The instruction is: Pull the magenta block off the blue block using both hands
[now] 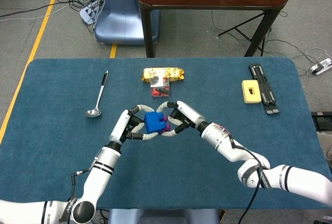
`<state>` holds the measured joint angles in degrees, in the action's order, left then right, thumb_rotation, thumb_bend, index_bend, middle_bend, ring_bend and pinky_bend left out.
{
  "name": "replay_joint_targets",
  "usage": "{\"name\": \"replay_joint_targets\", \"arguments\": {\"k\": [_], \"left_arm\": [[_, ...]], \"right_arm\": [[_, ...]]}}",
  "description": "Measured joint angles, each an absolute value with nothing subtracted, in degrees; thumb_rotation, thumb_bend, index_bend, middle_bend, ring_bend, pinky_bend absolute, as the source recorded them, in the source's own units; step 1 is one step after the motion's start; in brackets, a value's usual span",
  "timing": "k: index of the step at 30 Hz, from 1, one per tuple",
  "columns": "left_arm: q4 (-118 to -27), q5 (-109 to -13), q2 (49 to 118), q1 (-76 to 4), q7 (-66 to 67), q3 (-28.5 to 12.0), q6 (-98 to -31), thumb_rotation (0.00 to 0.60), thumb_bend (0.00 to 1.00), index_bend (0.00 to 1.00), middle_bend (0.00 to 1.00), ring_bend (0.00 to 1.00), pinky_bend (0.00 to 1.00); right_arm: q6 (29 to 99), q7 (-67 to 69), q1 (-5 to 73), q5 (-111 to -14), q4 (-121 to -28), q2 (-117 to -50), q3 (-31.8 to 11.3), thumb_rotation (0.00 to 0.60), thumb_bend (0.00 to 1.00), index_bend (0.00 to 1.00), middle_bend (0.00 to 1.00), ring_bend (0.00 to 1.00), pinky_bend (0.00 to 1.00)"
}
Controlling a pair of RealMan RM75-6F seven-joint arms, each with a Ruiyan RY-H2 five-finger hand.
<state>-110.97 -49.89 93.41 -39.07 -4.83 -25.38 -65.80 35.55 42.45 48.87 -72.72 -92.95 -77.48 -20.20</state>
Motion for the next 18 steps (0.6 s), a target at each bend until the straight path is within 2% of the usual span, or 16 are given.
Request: {"name": "replay_joint_targets", "arguments": {"k": [11, 18], "left_arm": [[-110.70, -50.36, 93.14, -38.97, -5.66, -24.87, -65.39, 0.600, 0.00, 0.74, 1.00, 1.00, 1.00], [-110.47, -50.53, 92.93, -39.00, -5.71, -24.70, -65.24, 0.600, 0.00, 0.74, 1.00, 1.00, 1.00]], "right_arm": [[36.49, 44.37, 48.68, -74.20, -92.50, -77.26, -19.56, 0.600, 0.08, 0.56, 1.00, 1.00, 1.00], [36.98, 45.25, 48.52, -74.80, -92.03, -77.05, -18.93, 0.600, 0.10, 0.62, 1.00, 1.00, 1.00]]}}
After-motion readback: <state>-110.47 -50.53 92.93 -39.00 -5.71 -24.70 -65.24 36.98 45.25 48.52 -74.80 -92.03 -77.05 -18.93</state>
